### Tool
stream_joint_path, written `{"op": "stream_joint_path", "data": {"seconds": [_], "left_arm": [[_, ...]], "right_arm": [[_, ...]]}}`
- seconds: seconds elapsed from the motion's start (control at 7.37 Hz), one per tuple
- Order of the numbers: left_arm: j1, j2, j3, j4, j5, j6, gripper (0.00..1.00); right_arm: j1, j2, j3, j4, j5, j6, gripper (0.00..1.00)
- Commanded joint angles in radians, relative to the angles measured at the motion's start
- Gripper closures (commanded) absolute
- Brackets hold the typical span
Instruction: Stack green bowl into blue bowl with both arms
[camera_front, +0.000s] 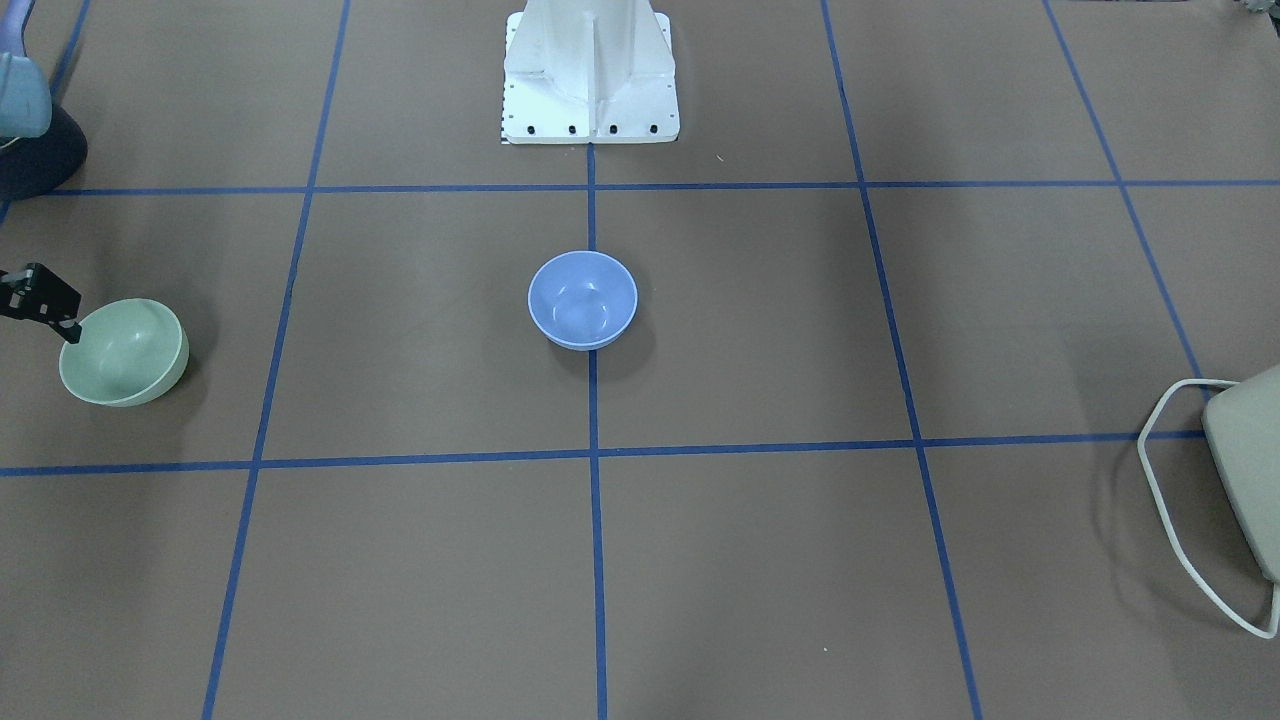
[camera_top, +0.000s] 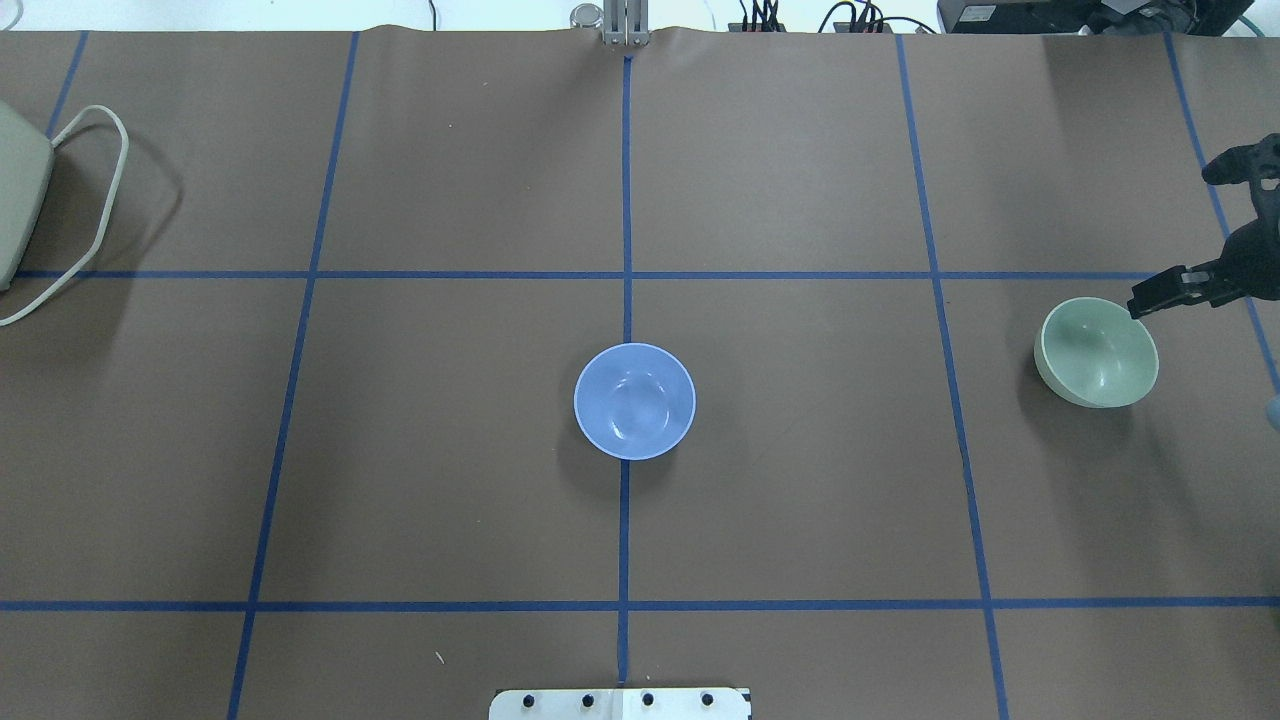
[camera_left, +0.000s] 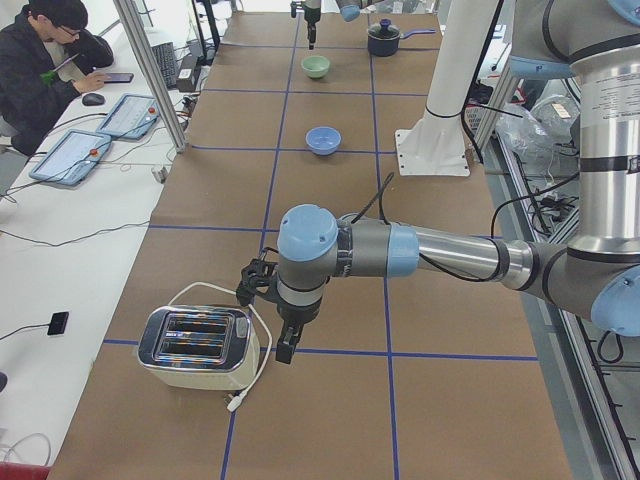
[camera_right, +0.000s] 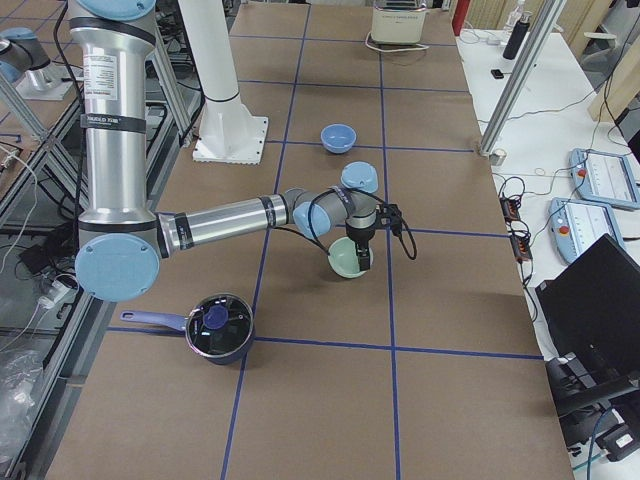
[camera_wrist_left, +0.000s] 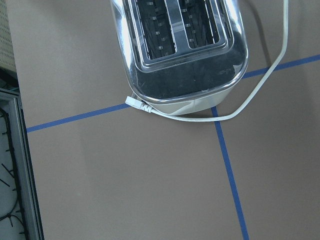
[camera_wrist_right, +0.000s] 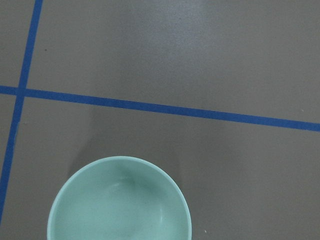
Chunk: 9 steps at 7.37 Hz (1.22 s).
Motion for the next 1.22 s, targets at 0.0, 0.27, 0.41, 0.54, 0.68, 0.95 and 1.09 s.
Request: {"op": "stream_joint_path", "data": {"seconds": [0.0, 0.27, 0.41, 0.54, 0.68, 0.95, 1.09], "left_arm": [[-0.001, 0.000, 0.001, 0.000, 0.000, -0.001, 0.02], [-0.001, -0.002, 0.003, -0.002, 0.000, -0.004, 0.02], [-0.001, 0.000, 0.003, -0.002, 0.000, -0.004, 0.02], [-0.001, 0.000, 0.003, -0.002, 0.000, -0.002, 0.02], [-0.001, 0.000, 0.003, -0.002, 0.000, -0.002, 0.02], [-0.001, 0.002, 0.003, -0.002, 0.000, -0.002, 0.02], [-0.001, 0.002, 0.003, -0.003, 0.000, -0.002, 0.02]], "right_arm": [[-0.021, -0.002, -0.101, 0.137, 0.004, -0.008, 0.24], [-0.024, -0.028, -0.126, 0.162, 0.004, -0.009, 0.44], [-0.024, -0.033, -0.124, 0.163, 0.010, -0.009, 0.46], [-0.025, -0.034, -0.123, 0.163, 0.021, -0.009, 0.53], [-0.028, -0.034, -0.123, 0.163, 0.021, -0.009, 0.65], [-0.037, -0.033, -0.123, 0.162, 0.021, -0.008, 0.73], [-0.047, -0.033, -0.124, 0.162, 0.021, -0.006, 0.73]]}}
